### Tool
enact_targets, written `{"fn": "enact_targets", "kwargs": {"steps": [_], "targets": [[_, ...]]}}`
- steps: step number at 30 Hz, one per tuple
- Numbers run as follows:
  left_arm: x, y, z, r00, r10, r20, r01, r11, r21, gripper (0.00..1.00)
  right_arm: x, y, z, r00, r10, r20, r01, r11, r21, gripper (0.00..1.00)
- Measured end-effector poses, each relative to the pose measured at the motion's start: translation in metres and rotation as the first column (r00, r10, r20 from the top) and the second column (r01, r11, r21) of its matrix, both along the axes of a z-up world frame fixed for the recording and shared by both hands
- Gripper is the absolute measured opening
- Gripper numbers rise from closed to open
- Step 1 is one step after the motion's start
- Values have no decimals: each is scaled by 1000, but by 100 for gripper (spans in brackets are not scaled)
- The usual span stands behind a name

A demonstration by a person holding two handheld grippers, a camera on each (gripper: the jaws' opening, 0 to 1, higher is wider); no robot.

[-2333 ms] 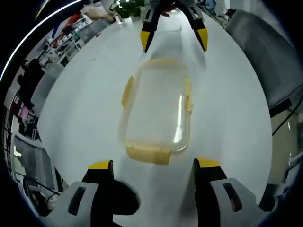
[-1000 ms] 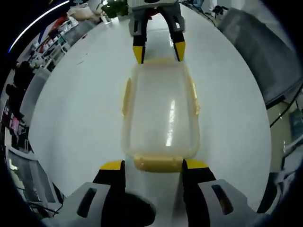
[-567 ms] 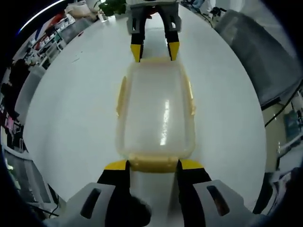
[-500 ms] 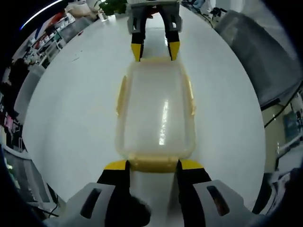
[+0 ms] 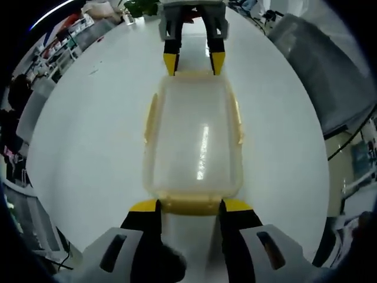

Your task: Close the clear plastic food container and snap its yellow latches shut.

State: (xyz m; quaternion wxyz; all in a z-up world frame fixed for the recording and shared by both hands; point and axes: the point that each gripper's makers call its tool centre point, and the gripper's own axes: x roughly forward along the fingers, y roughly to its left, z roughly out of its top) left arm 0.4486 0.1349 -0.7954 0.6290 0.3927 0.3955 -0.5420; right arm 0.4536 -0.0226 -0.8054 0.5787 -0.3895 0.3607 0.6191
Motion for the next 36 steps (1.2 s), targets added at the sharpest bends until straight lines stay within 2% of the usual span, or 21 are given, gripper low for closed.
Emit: {"fn": "enact_targets", "kwargs": {"steps": [8,11,14,17,18,20,29,36], "targets": [[1,-1,0,999,38,-4,-38,999,12,36,1,-1,0,1000,-14,-7,14,1000,-18,35],[-1,0,1,999,45,17,-45,999,19,36,0,-1,0,1000,-16,-5,16,1000,-26,34],[2,3,1,998,60,31,-60,998,2,35,1,-1,0,1000,-10,0,10,999,-32,34],[2,4,0,997,69,22,-69,998,1,36,1,-2,1,1000,-1,2,1,999,-34,34],[0,4,-1,997,76,11,-76,997,11,36,1,-2,3,1000,-4,0,4,999,-32,34],[1,5,1,998,63,28,-64,997,44,36,-2,0,9,1000,-2,-5,2,1000,-19,34],[2,3,32,995,60,83,-63,998,30,36,-1,-5,30,1000,-4,25,4,1000,4,34],[-1,-2,43,993,58,101,-62,997,36,36,-5,-10,48,999,6,39,-6,1000,15,34]]}}
